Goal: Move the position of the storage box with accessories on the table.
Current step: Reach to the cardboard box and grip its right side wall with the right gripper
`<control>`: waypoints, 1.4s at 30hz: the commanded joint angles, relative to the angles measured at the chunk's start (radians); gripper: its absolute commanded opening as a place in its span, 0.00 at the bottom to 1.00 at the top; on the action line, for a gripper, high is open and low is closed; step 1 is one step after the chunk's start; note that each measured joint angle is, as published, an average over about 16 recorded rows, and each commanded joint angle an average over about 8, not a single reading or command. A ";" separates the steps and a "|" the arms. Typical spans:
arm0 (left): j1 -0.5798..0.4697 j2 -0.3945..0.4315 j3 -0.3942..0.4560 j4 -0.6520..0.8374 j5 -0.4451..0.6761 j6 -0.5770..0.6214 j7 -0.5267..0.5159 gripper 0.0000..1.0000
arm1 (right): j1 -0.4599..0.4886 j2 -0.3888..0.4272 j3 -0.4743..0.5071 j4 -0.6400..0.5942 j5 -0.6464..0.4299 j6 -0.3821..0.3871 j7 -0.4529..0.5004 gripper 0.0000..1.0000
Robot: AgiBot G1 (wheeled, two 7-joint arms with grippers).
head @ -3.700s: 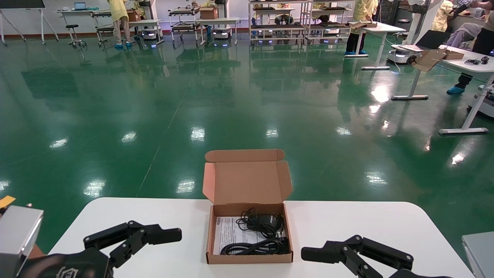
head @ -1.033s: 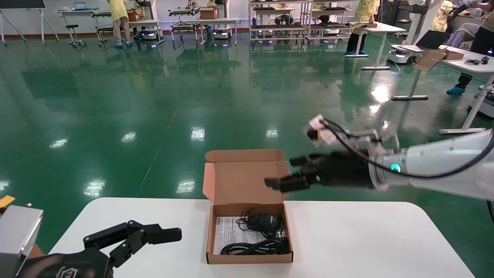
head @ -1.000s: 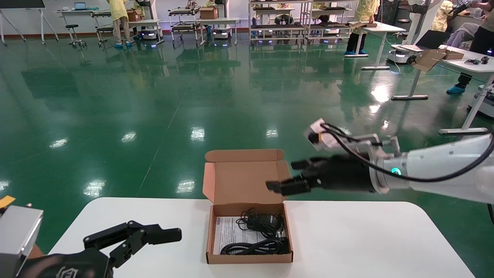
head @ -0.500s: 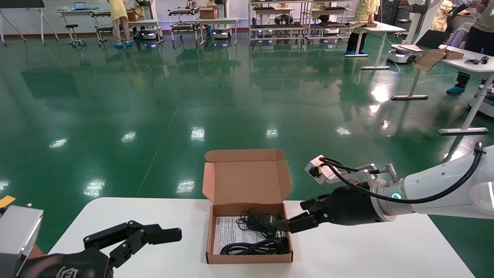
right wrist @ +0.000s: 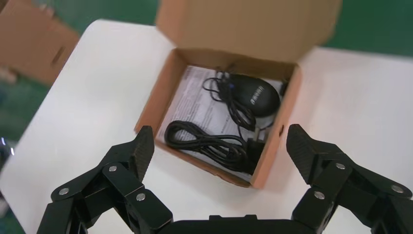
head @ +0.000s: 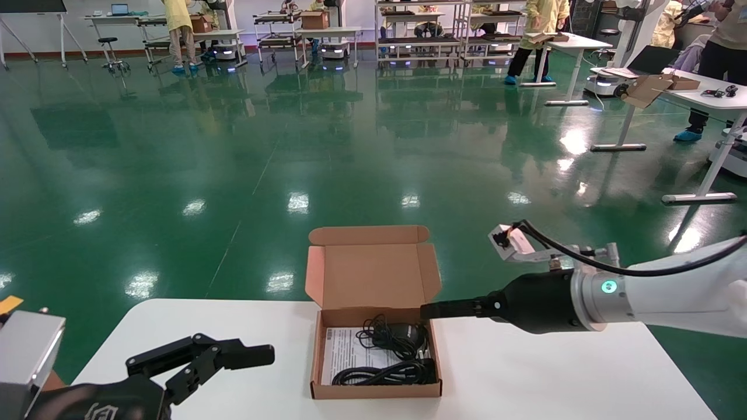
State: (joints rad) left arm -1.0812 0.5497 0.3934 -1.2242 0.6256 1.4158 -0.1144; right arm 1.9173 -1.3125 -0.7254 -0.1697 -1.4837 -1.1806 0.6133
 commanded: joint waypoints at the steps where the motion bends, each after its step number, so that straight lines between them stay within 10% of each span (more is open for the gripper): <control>1: 0.000 0.000 0.000 0.000 0.000 0.000 0.000 1.00 | 0.001 -0.013 0.004 -0.037 0.007 0.028 0.073 1.00; 38: 0.000 0.000 0.000 0.000 0.000 0.000 0.000 1.00 | -0.249 -0.032 -0.090 0.301 -0.157 0.252 0.440 0.99; 42: 0.000 0.000 0.000 0.000 0.000 0.000 0.000 1.00 | -0.259 -0.033 -0.097 0.318 -0.162 0.277 0.447 0.64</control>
State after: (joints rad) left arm -1.0812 0.5497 0.3934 -1.2242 0.6256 1.4158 -0.1144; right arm 1.6587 -1.3454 -0.8197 0.1491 -1.6405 -0.9017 1.0563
